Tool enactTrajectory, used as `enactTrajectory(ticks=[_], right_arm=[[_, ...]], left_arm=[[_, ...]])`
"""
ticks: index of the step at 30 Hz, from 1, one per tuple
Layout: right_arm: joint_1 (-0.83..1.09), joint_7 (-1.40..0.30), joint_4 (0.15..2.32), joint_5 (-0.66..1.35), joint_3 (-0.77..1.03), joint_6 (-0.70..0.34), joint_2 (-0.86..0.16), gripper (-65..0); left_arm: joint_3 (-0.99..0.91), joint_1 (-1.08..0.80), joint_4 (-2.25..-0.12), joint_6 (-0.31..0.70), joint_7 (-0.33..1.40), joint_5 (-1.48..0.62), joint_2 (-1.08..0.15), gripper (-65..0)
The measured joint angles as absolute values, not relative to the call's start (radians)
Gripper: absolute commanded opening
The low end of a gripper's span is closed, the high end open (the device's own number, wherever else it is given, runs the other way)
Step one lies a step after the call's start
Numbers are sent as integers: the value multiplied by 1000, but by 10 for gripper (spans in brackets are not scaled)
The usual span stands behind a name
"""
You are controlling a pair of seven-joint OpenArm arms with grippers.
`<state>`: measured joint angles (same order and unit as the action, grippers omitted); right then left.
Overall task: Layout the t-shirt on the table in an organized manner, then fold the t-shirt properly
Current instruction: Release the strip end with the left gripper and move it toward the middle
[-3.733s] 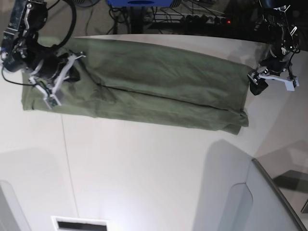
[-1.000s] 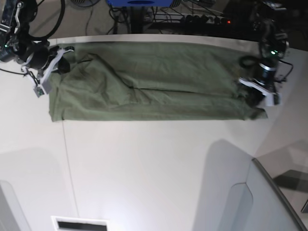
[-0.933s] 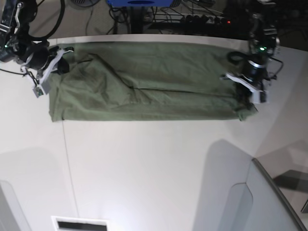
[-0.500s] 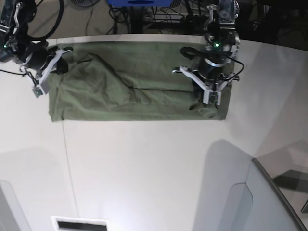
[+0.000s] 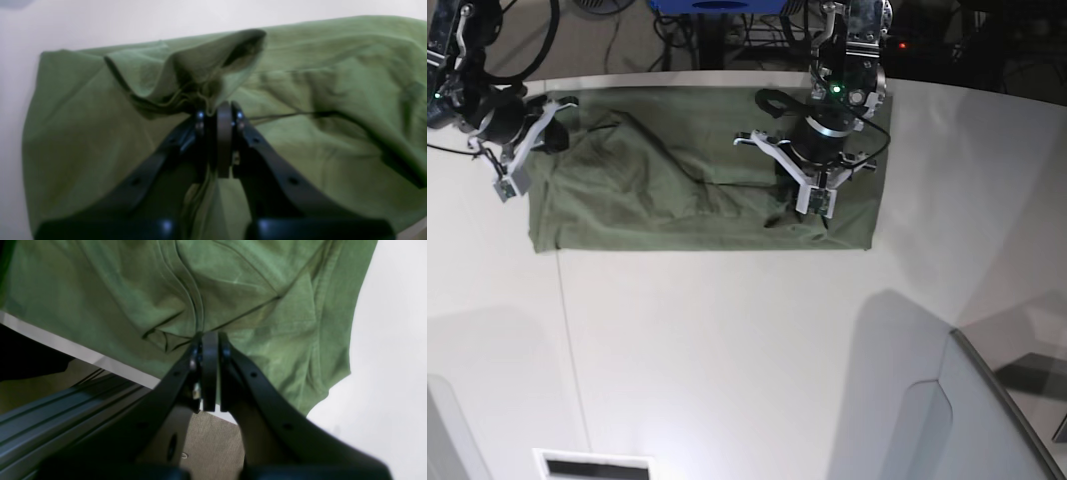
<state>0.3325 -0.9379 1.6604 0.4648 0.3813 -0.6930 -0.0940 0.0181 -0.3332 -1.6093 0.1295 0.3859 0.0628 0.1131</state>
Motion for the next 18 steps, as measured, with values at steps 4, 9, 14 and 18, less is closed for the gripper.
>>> enactTrajectory(ticks=[4,9,14,18], right_arm=[[333,-937,1660,465,377,-693,-94,-632],[333,-938,1660,465,377,-693,-94,-632],[333,-938,1660,464,378,-693,-94,-632],[333,-938,1660,465,377,-693,-94,-632]], left_arm=[[56,-318,-1563,130,385,70,112,-650],[57,-294,-1531,130,382,64,111,-650],[61,-265,-1521,130,385,63,113,-650],[61,-246,-1523,130,381,64,113,-650]])
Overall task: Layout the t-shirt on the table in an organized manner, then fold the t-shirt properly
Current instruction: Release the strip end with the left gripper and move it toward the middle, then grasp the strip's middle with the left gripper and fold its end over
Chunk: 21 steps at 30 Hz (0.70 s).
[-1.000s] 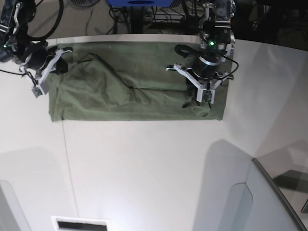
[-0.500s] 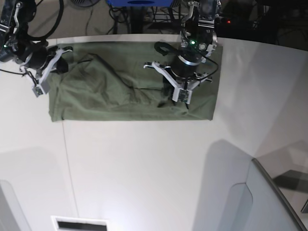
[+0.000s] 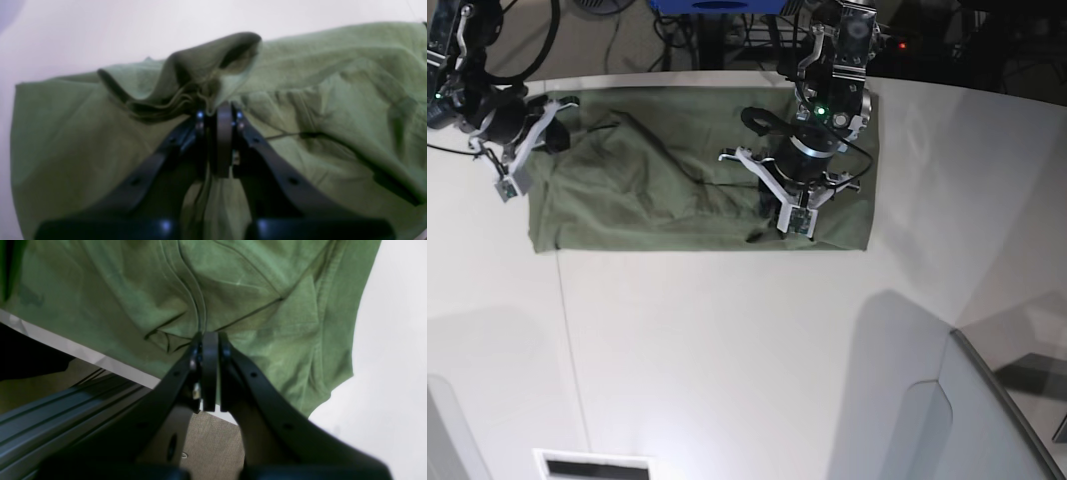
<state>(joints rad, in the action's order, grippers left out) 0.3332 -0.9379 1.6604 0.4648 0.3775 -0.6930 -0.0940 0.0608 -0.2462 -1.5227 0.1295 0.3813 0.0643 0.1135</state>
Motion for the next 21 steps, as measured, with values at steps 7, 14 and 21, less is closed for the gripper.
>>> enactTrajectory(ticks=[7,14,21], right_arm=[[333,-937,1660,465,377,-693,-94,-632],[333,-938,1660,465,377,-693,-94,-632],[332,-937,1660,465,380,-693,-94,-632]], left_arm=[[105,-213,-1459,126,381,71,111,-650],[146,-205,-1450,130,385,71,113,-650],[146,-183,-1411,130,379,70,113,-650]])
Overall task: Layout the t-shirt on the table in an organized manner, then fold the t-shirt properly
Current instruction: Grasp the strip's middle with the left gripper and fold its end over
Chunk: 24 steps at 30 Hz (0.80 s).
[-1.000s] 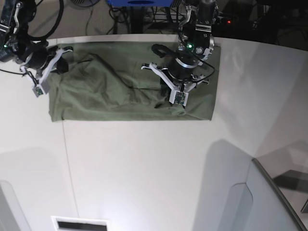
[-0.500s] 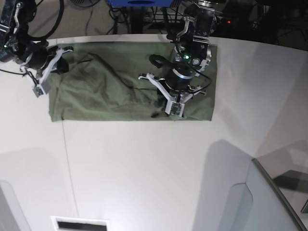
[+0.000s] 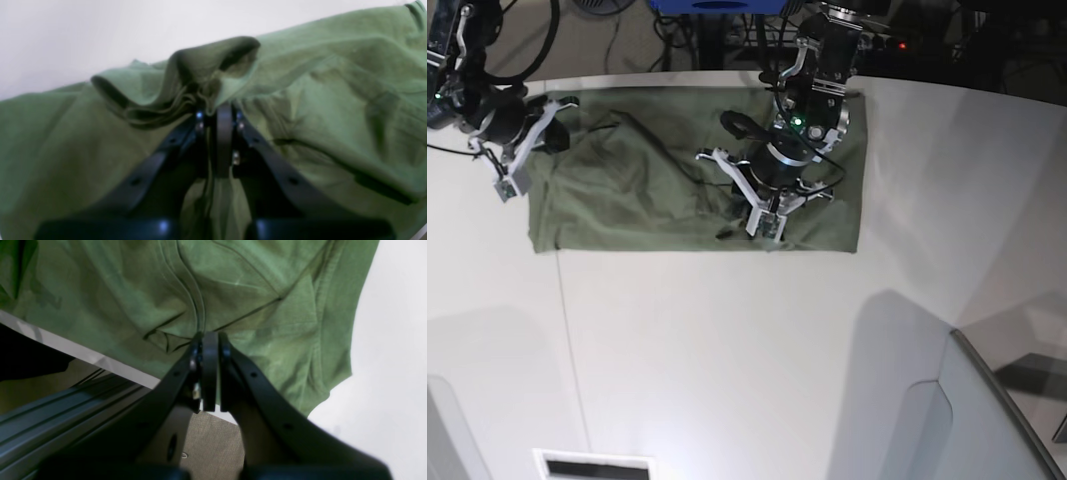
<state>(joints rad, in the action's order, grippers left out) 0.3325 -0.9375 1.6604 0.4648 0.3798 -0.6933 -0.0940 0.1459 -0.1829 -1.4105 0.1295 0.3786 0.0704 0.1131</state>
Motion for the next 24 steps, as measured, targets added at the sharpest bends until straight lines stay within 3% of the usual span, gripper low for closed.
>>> enactTrajectory(ticks=[13,17,24], right_arm=[[332,-937,1660,465,377,-693,-94,-630],[332,-938,1660,465,376,-693,-94,-629],[332,-938,1660,465,376,-693,-94,-629]], left_arm=[[148,-166,-1387,130,385,67,111,-650],[149,-170,-1387,130,386,63,111,-472],[253,-168,-1395,132,386,69,105,-273]])
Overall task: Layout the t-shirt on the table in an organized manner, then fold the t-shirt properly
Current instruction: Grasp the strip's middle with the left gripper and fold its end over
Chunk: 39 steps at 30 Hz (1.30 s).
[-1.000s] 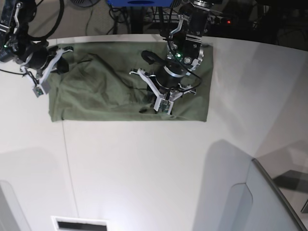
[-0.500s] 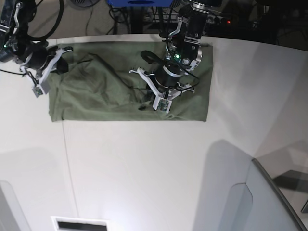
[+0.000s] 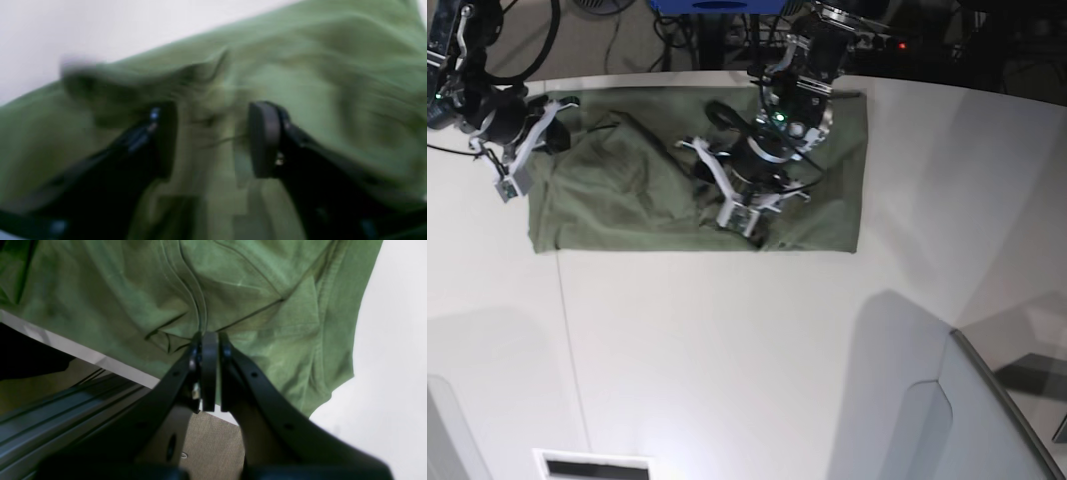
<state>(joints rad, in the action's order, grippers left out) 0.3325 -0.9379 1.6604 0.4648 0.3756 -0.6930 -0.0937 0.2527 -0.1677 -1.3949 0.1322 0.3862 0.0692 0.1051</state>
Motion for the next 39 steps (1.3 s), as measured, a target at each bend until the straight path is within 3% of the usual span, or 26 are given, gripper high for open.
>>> enactTrajectory(ticks=[4,9,13,15,18,26,39], right_arm=[[332,-938,1660,464,376,-693,-94,-629],[332,-938,1660,464,376,-693,-94,-629],[331,-938,1660,464,376,-693,-93,-629],[331,-938,1660,464,377,-693,-94,-629],[330,-934,1632,465,383,-693,-98,-629],[315,-934,1552,465,377,-693,-96,-630],[290,-934,1551,465,381,-693,-94,-632]], left_arm=[[301,-166,-1394,130,385,60,108,-217],[408,-167,-1411,127,393,67,97,-222],[398,-209,-1550,140,384,59,106,-244],[329,-236,-1629,145,377,54,72,-349],[184,-292,-1692,118,385,78,7,-650],[43,-327,-1620,130,385,68,-14,-650],[76,-408,-1605,128,389,73,-20,-650]])
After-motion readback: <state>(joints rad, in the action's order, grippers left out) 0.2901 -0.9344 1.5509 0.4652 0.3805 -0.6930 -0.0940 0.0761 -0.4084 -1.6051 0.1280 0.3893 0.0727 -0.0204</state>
